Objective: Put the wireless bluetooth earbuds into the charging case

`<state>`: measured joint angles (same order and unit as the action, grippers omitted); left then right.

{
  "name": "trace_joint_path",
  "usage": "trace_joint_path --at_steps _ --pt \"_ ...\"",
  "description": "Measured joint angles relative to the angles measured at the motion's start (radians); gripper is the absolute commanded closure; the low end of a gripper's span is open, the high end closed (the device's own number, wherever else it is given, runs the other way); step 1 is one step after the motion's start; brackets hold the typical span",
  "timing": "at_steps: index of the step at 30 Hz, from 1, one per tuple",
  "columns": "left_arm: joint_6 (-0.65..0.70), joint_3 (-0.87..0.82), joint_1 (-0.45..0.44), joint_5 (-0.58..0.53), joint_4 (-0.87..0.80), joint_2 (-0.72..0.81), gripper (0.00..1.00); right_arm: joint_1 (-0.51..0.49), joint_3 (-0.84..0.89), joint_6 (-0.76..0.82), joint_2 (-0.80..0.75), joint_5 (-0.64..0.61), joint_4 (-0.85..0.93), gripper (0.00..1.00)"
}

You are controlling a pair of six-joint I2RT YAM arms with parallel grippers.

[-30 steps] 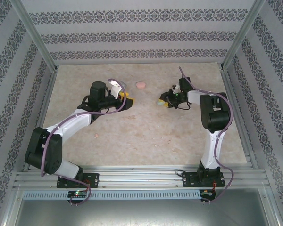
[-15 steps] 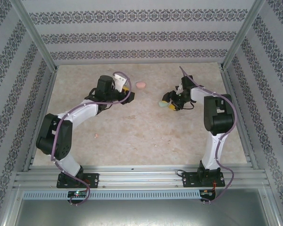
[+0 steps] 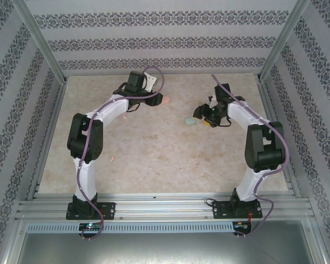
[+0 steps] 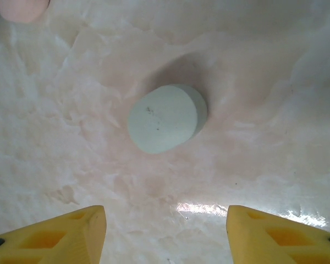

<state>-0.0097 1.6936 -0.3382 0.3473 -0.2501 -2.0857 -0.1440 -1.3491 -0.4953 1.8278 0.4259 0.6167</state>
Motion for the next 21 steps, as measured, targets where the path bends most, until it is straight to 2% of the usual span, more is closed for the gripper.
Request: trace_joint_path --at_steps 7,12,18,21 --pt "0.036 0.104 0.026 0.088 -0.094 -0.081 0.41 -0.101 -0.451 0.088 0.235 -0.057 0.120 0.40" --pt "0.050 0.272 0.060 0.131 -0.187 -0.179 0.45 -0.141 -0.801 0.129 0.446 -0.151 0.244 0.38" --pt "0.014 0.209 0.119 0.177 -0.183 -0.172 0.45 -0.201 -1.229 0.135 0.708 -0.244 0.330 0.35" --pt "-0.002 0.122 0.135 0.186 -0.174 -0.159 0.45 -0.230 -1.328 0.125 0.792 -0.272 0.306 0.35"
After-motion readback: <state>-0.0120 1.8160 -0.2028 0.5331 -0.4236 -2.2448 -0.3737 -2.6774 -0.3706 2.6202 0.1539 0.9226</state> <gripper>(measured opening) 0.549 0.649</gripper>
